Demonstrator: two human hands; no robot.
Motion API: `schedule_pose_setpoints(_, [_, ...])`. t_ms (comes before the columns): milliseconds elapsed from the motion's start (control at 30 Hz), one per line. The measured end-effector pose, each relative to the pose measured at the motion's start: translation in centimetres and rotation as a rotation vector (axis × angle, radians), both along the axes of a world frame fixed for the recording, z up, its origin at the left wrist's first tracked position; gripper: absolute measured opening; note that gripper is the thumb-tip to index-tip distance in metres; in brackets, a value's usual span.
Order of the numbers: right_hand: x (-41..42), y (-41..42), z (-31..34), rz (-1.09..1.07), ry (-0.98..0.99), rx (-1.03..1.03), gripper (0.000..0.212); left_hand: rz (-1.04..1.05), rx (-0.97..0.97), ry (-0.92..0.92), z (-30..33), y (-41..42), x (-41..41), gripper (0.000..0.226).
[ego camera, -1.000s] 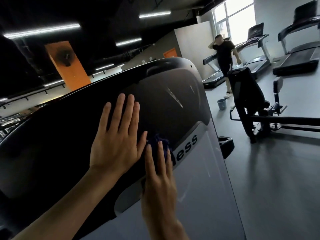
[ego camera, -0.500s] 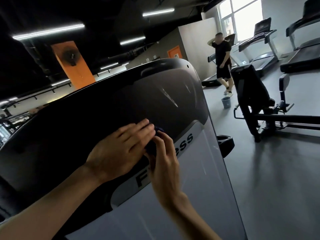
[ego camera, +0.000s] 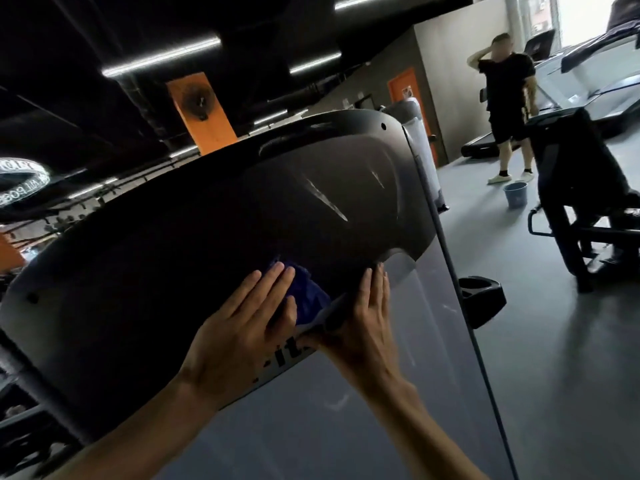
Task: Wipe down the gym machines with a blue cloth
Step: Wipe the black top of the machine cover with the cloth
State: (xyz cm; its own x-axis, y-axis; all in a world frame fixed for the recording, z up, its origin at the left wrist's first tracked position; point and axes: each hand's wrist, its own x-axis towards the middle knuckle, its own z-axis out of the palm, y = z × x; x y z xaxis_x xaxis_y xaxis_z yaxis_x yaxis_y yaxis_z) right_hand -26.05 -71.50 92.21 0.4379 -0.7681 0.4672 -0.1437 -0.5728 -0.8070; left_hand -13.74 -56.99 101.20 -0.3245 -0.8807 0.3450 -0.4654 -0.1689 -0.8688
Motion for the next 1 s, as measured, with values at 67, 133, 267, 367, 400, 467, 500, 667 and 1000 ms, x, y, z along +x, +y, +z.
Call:
schedule_pose_setpoints(67, [-0.2,-0.2,-0.3,0.019,-0.022,0.001,0.152,0.048,0.023,-0.042,0.5,0.2,-0.5,0.061])
schedule_pose_setpoints(133, [-0.4,-0.3,-0.4,0.046,-0.058,0.003,0.148,0.085,0.036,-0.064,0.9,-0.2,-1.2,0.068])
schedule_pose_setpoints(267, [-0.4,-0.6,-0.2,0.044,-0.074,-0.003,0.147,0.106,0.068,-0.045,1.0,-2.4,-2.1,0.075])
schedule_pose_setpoints(367, [-0.6,-0.9,0.1,0.052,-0.058,0.011,0.15,0.109,0.077,-0.004,1.6,-5.9,-3.3,0.075])
schedule_pose_setpoints(400, [-0.6,-0.9,0.3,0.055,-0.047,0.013,0.149,0.089,0.074,0.024,1.7,-7.4,-3.8,0.07])
schedule_pose_setpoints(467, [-0.9,-0.8,0.6,0.069,-0.032,0.02,0.148,0.068,0.078,0.058,2.1,-9.8,-4.8,0.056])
schedule_pose_setpoints(500, [-1.0,-0.8,0.7,0.071,-0.032,0.023,0.149,0.066,0.082,0.069,2.4,-10.6,-5.0,0.055])
schedule_pose_setpoints(667, [-1.1,-1.3,1.2,0.049,0.037,0.005,0.151,0.018,0.18,0.049,3.9,-8.1,-3.3,0.05])
schedule_pose_setpoints(1000, [-1.7,-2.3,0.8,0.094,0.064,-0.106,0.146,-0.046,0.148,-0.033,4.4,-6.0,-2.1,0.053])
